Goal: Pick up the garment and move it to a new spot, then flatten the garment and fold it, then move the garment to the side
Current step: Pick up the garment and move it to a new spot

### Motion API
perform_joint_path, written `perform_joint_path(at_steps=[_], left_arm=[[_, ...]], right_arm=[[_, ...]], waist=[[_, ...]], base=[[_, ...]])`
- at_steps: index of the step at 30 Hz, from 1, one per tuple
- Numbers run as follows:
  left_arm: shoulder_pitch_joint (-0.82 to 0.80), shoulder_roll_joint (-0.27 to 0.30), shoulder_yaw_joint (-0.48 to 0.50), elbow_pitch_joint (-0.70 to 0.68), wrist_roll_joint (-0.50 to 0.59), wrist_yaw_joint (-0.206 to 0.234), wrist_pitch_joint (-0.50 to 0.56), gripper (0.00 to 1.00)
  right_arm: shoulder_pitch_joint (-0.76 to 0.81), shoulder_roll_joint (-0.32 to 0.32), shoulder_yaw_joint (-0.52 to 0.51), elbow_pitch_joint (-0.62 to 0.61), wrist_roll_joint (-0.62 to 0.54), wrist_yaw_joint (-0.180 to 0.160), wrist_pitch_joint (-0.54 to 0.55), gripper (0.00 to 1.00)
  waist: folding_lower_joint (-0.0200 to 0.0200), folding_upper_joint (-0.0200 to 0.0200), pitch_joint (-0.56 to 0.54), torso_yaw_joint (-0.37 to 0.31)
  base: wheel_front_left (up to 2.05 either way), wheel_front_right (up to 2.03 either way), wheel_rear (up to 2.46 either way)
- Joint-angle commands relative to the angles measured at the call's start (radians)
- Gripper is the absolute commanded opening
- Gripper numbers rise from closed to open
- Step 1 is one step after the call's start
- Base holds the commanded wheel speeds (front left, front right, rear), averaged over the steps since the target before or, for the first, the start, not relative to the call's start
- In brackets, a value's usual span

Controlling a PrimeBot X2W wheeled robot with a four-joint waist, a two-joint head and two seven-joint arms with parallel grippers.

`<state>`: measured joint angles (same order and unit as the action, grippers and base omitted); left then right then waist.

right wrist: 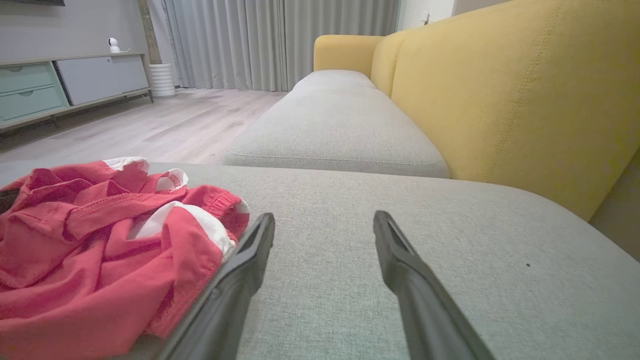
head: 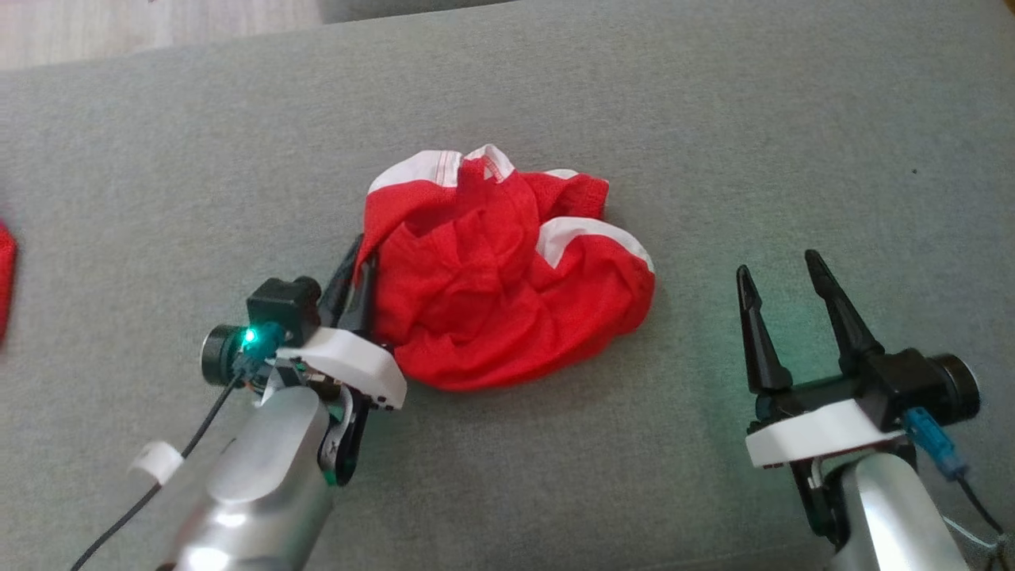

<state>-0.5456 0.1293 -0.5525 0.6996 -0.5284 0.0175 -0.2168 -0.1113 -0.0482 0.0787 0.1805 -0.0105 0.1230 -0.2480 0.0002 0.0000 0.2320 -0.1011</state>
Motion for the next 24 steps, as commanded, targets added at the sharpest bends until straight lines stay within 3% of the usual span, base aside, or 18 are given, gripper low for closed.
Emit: perform_joint_path(at_steps=[1, 10, 18, 24], left_arm=[[-0.034, 0.023, 0.035, -0.019, 0.008, 0.002, -0.016, 1.0], [0.047, 0.065, 0.081, -0.099, 0.042, -0.003, -0.044, 1.0], [0.298, 0.124, 0.168, -0.312, 0.064, 0.057, -0.045, 1.0], [0.444, 0.122, 0.188, -0.41, 0.051, 0.11, -0.045, 1.0]], right_arm=[[-0.025, -0.002, 0.019, -0.025, -0.006, 0.008, -0.013, 1.0], [-0.023, -0.002, 0.024, -0.007, -0.004, 0.008, -0.012, 1.0], [0.037, -0.002, -0.001, 0.002, 0.011, 0.008, 0.007, 1.0], [0.1, -0.002, 0.0, -0.004, 0.018, 0.008, 0.015, 1.0]], waist=[[-0.0002, 0.0, -0.003, 0.009], [-0.0002, 0.0, -0.087, 0.032], [-0.0002, 0.0, -0.203, 0.058], [-0.0002, 0.0, -0.243, 0.083]], base=[[0.0, 0.0, 0.0], [0.0, 0.0, 0.0], [0.0, 0.0, 0.0], [0.0, 0.0, 0.0]])
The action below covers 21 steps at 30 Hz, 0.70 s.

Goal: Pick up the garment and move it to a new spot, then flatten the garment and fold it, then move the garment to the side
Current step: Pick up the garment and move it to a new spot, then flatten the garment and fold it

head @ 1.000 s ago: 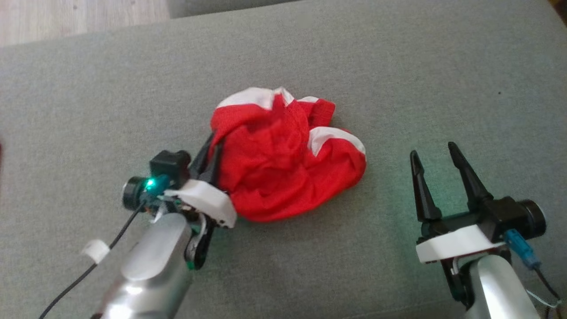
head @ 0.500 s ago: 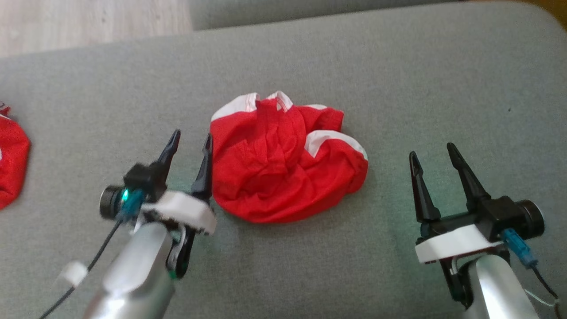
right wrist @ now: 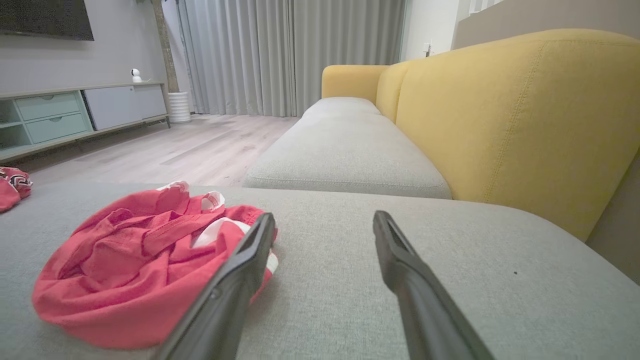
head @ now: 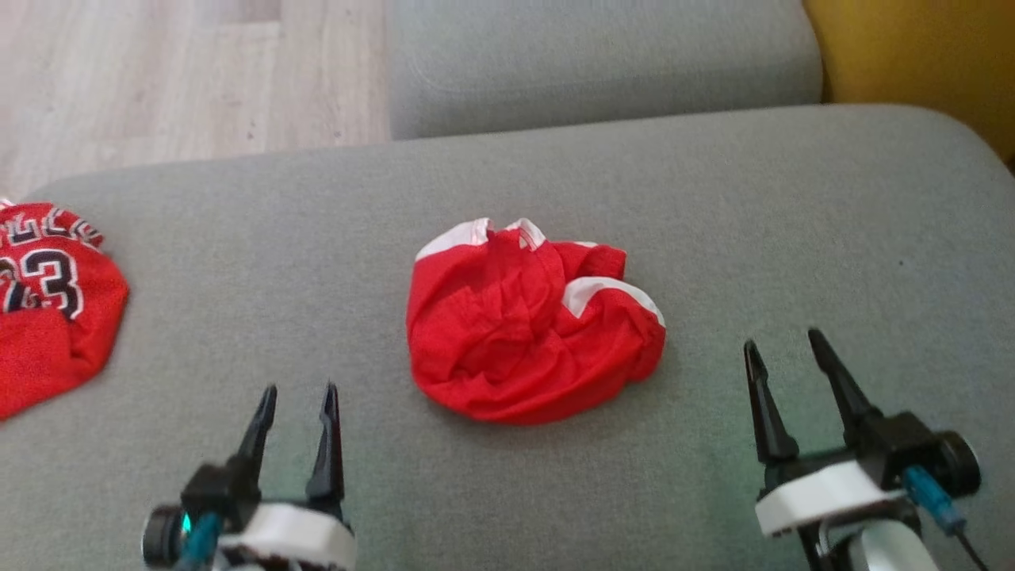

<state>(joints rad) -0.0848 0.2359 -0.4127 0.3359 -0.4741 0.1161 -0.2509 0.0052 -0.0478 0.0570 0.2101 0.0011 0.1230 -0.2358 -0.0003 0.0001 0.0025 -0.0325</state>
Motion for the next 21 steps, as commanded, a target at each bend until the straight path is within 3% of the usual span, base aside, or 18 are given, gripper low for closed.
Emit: perform_joint_path(at_steps=[1, 7, 21], left_arm=[[0.004, 0.012, 0.05, -0.06, -0.007, 0.019, -0.011, 1.0], [0.095, 0.0, 0.049, -0.124, -0.013, 0.048, -0.011, 1.0], [0.133, 0.004, 0.038, -0.168, -0.017, 0.068, 0.001, 1.0]], right_arm=[[-0.008, -0.002, 0.022, -0.034, 0.007, 0.008, 0.003, 1.0], [0.033, -0.002, 0.023, -0.032, 0.017, 0.008, 0.003, 1.0], [0.059, -0.002, 0.036, 0.008, 0.041, 0.008, 0.01, 1.0]], waist=[[0.0003, -0.0001, -0.017, 0.018], [0.0003, -0.0001, -0.033, 0.038], [0.0003, -0.0001, -0.04, 0.05]], base=[[0.0, 0.0, 0.0], [0.0, 0.0, 0.0], [0.0, 0.0, 0.0]])
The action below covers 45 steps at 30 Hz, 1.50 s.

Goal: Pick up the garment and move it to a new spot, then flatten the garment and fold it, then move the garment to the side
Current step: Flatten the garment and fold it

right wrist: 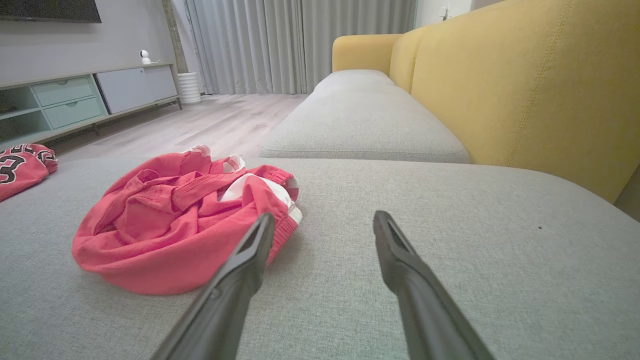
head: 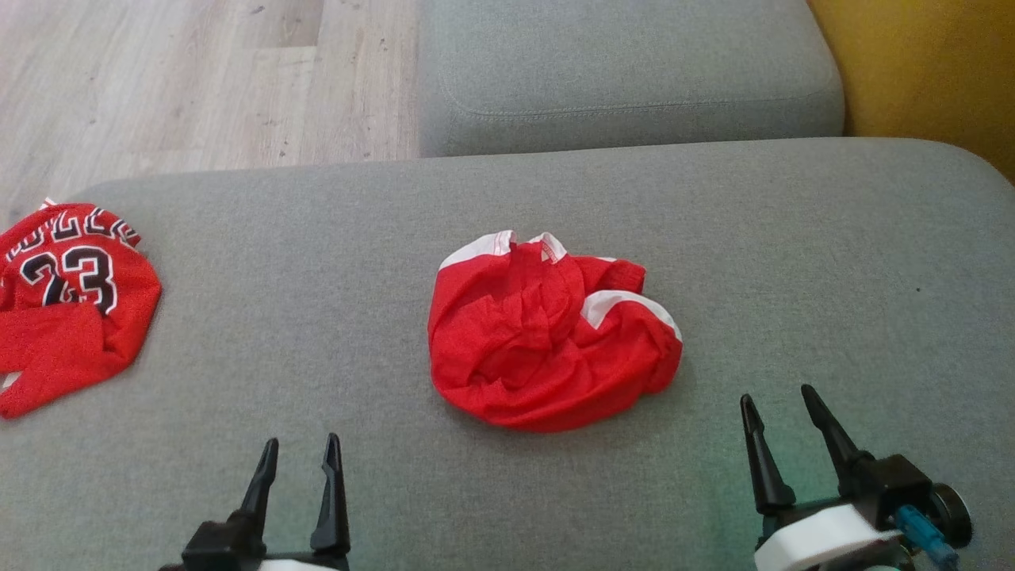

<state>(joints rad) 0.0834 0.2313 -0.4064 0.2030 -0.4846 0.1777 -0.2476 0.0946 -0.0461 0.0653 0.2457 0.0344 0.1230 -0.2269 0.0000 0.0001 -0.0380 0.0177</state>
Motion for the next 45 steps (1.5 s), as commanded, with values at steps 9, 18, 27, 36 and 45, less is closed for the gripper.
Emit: perform_joint_path(at_steps=[9, 18, 27, 36, 45], left_arm=[[-0.033, 0.014, 0.026, -0.048, -0.008, 0.015, 0.007, 1.0], [-0.033, 0.022, 0.025, -0.057, -0.008, 0.023, 0.01, 1.0], [-0.048, 0.02, 0.009, -0.064, -0.003, 0.025, 0.015, 1.0], [-0.1, -0.005, -0.011, -0.066, 0.011, 0.019, 0.007, 1.0], [-0.137, -0.045, -0.023, -0.026, 0.02, -0.001, -0.007, 1.0]], right_arm=[[-0.035, -0.004, 0.028, -0.02, 0.007, 0.008, 0.004, 1.0], [-0.037, -0.004, 0.025, -0.022, 0.001, 0.008, 0.006, 1.0], [-0.138, -0.004, 0.072, -0.046, -0.03, 0.008, 0.052, 1.0], [-0.402, -0.004, 0.152, 0.02, 0.024, 0.008, 0.285, 1.0], [-0.556, -0.004, 0.17, 0.176, 0.095, 0.008, 0.545, 1.0]], waist=[[0.0, -0.0001, 0.006, 0.001], [0.0, -0.0001, 0.014, 0.002], [0.0, -0.0001, 0.052, 0.029], [0.0, -0.0001, 0.144, 0.097], [0.0, -0.0001, 0.202, 0.181]], base=[[0.0, 0.0, 0.0], [0.0, 0.0, 0.0], [0.0, 0.0, 0.0], [0.0, 0.0, 0.0], [0.0, 0.0, 0.0]])
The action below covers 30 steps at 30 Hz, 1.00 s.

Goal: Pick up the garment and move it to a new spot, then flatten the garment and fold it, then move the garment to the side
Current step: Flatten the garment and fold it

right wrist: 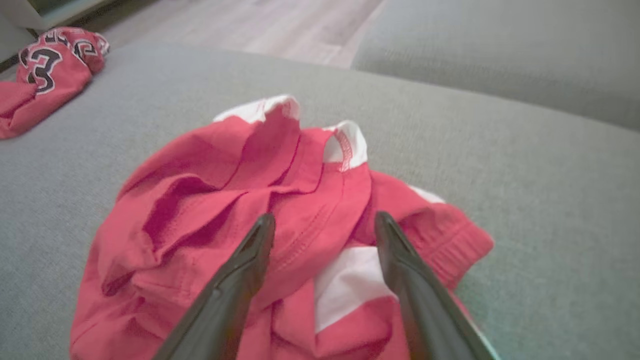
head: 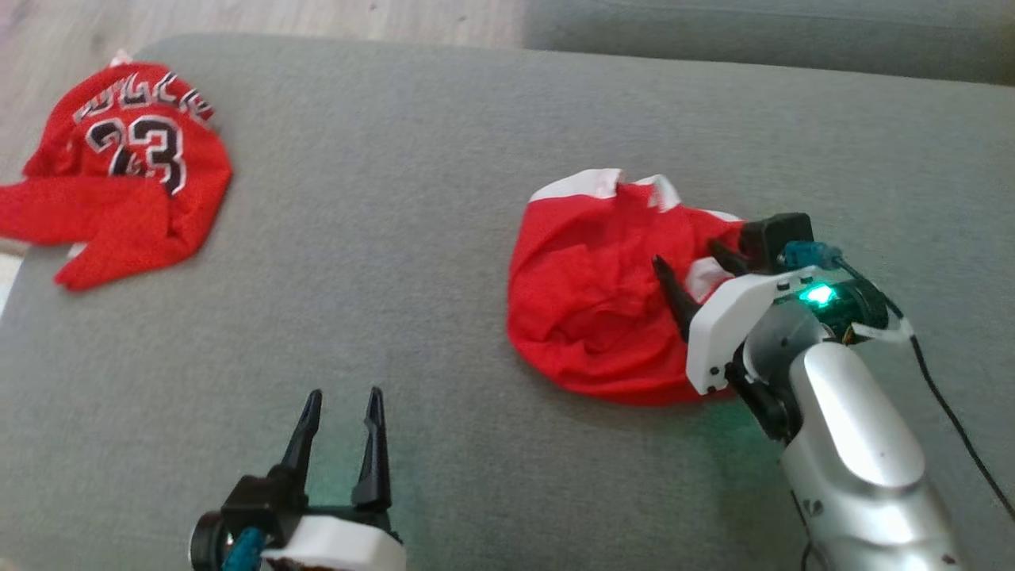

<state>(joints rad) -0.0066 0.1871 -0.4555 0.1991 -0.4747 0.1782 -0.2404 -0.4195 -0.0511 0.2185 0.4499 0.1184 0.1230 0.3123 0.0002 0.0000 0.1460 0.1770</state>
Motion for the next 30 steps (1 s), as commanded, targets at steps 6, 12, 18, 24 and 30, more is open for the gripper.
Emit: perform_joint_path(at_steps=[6, 12, 18, 24, 30], left_arm=[[-0.058, -0.015, 0.03, -0.007, 0.018, -0.011, -0.019, 1.0], [-0.065, -0.026, 0.035, 0.002, 0.027, -0.02, -0.02, 1.0], [-0.072, -0.032, 0.043, 0.011, 0.039, -0.028, -0.021, 1.0], [-0.068, -0.031, 0.054, 0.013, 0.048, -0.029, -0.021, 1.0], [-0.06, -0.026, 0.063, 0.012, 0.051, -0.029, -0.021, 1.0]], right_arm=[[-0.073, 0.001, -0.01, 0.04, 0.013, 0.008, 0.086, 1.0], [-0.089, 0.001, -0.01, 0.055, 0.044, 0.008, 0.092, 0.98], [-0.114, 0.001, 0.007, 0.057, 0.038, 0.008, 0.031, 0.0], [-0.122, 0.001, 0.055, -0.001, 0.059, 0.008, -0.051, 0.0], [-0.073, 0.001, 0.163, -0.11, 0.102, 0.008, -0.064, 0.0]], waist=[[-0.0002, 0.0, 0.034, 0.054], [-0.0002, 0.0, 0.045, 0.068], [-0.0002, 0.0, 0.049, 0.065], [-0.0002, 0.0, 0.031, 0.048], [-0.0002, 0.0, 0.008, 0.036]], base=[[0.0, 0.0, 0.0], [0.0, 0.0, 0.0], [0.0, 0.0, 0.0], [0.0, 0.0, 0.0], [0.0, 0.0, 0.0]])
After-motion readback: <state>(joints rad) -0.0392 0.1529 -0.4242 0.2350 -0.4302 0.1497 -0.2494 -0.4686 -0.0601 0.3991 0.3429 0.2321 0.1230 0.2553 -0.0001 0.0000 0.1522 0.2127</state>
